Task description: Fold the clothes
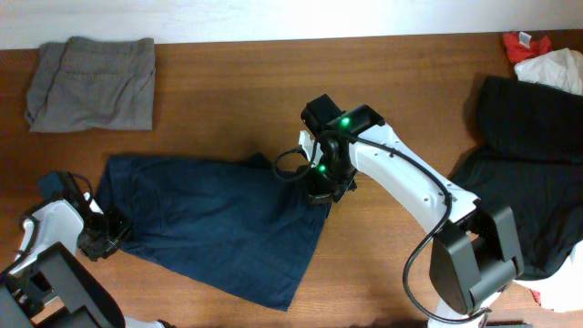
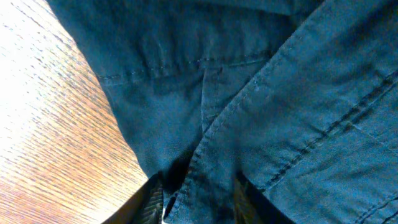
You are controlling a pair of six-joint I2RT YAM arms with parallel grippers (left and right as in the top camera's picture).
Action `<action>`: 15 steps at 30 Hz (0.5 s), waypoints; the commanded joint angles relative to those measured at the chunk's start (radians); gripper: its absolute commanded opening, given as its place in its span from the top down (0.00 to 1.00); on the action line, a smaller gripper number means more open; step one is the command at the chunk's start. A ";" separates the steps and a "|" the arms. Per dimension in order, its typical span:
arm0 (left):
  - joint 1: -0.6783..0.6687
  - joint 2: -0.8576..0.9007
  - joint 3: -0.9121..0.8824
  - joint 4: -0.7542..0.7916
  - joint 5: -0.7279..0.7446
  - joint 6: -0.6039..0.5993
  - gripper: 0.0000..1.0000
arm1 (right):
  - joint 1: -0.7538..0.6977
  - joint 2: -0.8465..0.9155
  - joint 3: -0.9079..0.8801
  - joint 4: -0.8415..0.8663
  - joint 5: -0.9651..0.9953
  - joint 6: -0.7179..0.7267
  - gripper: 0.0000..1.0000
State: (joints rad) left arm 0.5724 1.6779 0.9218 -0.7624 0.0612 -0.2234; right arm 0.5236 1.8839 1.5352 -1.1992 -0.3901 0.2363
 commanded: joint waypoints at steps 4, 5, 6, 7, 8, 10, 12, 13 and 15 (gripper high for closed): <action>0.004 0.005 0.006 -0.009 -0.006 0.016 0.72 | 0.000 -0.031 0.017 0.003 0.009 0.005 0.96; 0.004 0.000 0.006 -0.009 -0.006 0.016 0.72 | 0.000 -0.031 0.017 0.003 0.009 0.005 0.96; 0.004 -0.006 0.006 -0.009 -0.006 0.016 0.71 | 0.000 -0.031 0.017 0.003 0.009 0.005 0.96; 0.004 -0.013 0.006 -0.010 -0.006 0.015 0.72 | 0.000 -0.031 0.017 0.005 0.009 0.005 0.96; 0.004 -0.024 0.006 -0.012 -0.007 0.015 0.72 | 0.000 -0.031 0.017 0.007 0.009 0.005 0.96; 0.004 -0.054 0.006 -0.013 -0.010 0.011 0.81 | 0.000 -0.031 0.017 0.014 0.008 0.006 0.96; 0.004 -0.082 0.006 -0.013 -0.016 -0.001 0.90 | 0.000 -0.031 0.017 0.023 0.008 0.008 0.96; 0.004 -0.092 0.006 -0.013 -0.021 -0.007 0.94 | 0.000 -0.031 0.017 0.026 0.008 0.008 0.96; 0.004 -0.109 0.006 -0.013 -0.024 -0.007 0.99 | 0.000 -0.031 0.017 0.026 0.008 0.008 0.94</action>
State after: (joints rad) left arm 0.5724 1.6180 0.9218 -0.7742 0.0525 -0.2264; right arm 0.5236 1.8839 1.5352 -1.1759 -0.3901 0.2363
